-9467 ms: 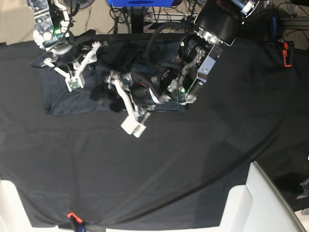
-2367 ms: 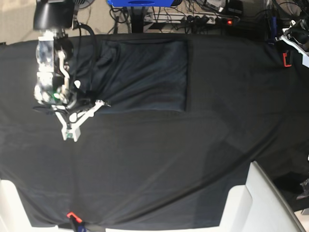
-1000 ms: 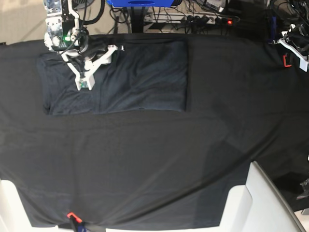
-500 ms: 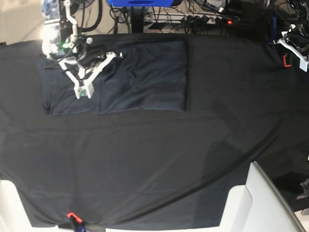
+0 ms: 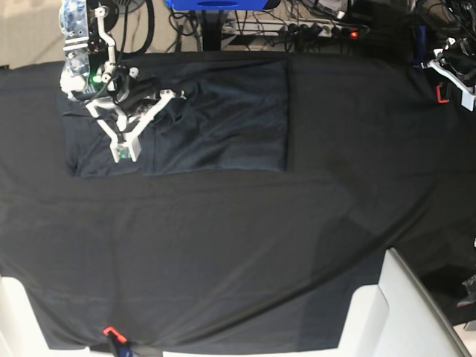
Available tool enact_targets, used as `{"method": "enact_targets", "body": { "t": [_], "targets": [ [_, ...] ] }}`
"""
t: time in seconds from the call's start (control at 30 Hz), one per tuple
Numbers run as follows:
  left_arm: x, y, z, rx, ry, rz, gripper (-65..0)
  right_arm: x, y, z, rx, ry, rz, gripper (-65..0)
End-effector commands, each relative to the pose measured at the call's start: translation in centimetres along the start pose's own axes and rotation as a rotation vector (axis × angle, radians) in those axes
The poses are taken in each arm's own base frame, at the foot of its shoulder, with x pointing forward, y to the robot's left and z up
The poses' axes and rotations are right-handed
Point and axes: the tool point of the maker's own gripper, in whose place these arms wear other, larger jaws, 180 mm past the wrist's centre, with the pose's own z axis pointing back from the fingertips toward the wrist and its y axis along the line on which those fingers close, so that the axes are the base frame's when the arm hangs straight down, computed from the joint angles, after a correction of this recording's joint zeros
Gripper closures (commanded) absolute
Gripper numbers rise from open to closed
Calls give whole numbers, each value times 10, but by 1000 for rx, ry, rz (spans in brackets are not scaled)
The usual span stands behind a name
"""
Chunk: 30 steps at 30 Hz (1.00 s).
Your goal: Fold the T-shirt properly
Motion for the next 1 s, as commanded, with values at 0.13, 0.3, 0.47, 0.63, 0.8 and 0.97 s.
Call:
{"method": "enact_targets", "body": {
  "t": [0.13,0.3,0.47,0.63,0.8,0.97],
  "targets": [
    [14,7,6,11,-32,-26,0,-6,-3,-8,-1,19,-8,-3],
    [14,7,6,11,-32,-26,0,-7,-5,-11,-7,33,-16,-21],
    [12,7,7,12,-29,-26,0,-6,-10,-9,-18,26,-29,-192],
    [12,8,7,12,-28,-26,0,1,-30,3,-73,14,-103,-347],
    [12,7,7,12,-29,-26,0,30,-44,42,-112,-67,-114,-455],
    [12,8,7,12,-28,-26,0,50,-86,59,-191,-150,-142,-494]
  ]
}}
